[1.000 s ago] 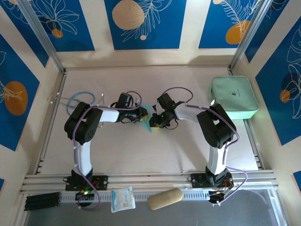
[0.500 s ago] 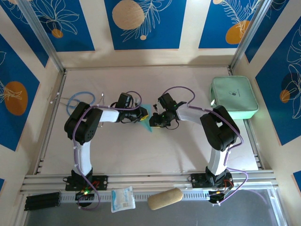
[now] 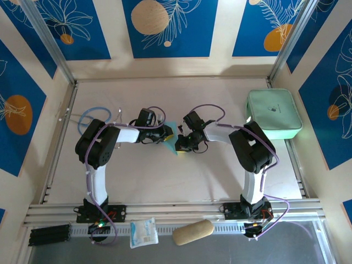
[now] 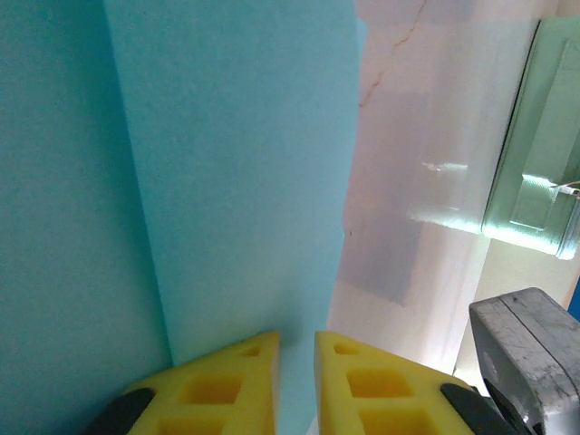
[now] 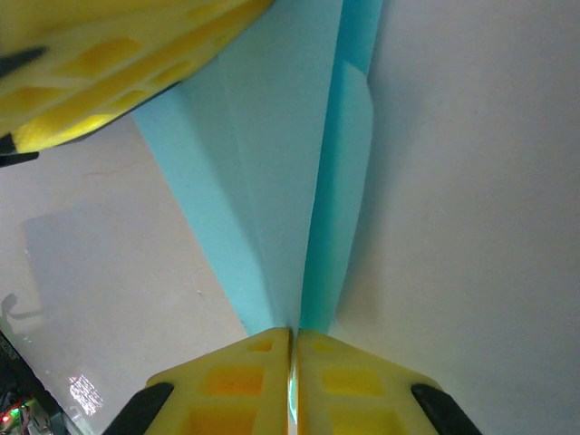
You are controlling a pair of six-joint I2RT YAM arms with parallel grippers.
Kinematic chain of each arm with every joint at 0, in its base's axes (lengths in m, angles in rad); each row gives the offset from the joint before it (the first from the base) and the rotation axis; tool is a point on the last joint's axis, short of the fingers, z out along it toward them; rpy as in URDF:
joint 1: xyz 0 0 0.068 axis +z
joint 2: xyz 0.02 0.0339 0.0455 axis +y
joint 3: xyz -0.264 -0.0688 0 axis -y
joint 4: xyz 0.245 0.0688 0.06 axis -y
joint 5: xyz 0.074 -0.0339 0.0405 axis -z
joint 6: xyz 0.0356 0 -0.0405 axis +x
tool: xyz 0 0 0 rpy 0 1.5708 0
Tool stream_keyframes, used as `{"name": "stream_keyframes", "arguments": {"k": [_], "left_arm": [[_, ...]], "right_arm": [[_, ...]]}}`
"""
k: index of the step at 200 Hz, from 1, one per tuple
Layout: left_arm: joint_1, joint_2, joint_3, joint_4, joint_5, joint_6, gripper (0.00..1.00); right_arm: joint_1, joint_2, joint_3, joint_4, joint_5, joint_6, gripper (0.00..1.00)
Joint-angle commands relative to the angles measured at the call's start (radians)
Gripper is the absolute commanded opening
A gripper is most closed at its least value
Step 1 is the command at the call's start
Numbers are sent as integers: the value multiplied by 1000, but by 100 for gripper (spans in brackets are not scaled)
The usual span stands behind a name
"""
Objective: Fold a paper plane with a square sheet of paper (pick it up from the middle)
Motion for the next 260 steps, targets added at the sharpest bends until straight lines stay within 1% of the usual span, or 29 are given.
{"name": "stream_keyframes", "arguments": {"k": [1,22,50,62,86,107,134,187,260], "left_arm": [[5,23,10,-31,-18,12,18],[5,27,12,-38,-20,12,18],[5,24,16,-42,-20,14,18],[5,23,15,-42,-20,14,18],[5,21,16,-44,-21,14,18],[5,23,15,-51,-26,15,18],[5,27,19,-70,-32,12,18],[5,35,33,-94,-40,8,19],[5,39,35,-107,-41,9,20]], "right_arm": [[-5,22,12,-19,-20,4,10],[-10,10,12,-27,-17,6,14],[-10,-59,1,-15,-8,13,21],[-10,-82,-3,-10,0,15,22],[-3,-83,2,-8,-8,15,22],[5,-73,7,-5,-11,19,18],[12,-70,10,12,-27,19,18],[24,-21,49,-17,-33,-1,17],[19,-4,47,-44,20,3,17]]}}
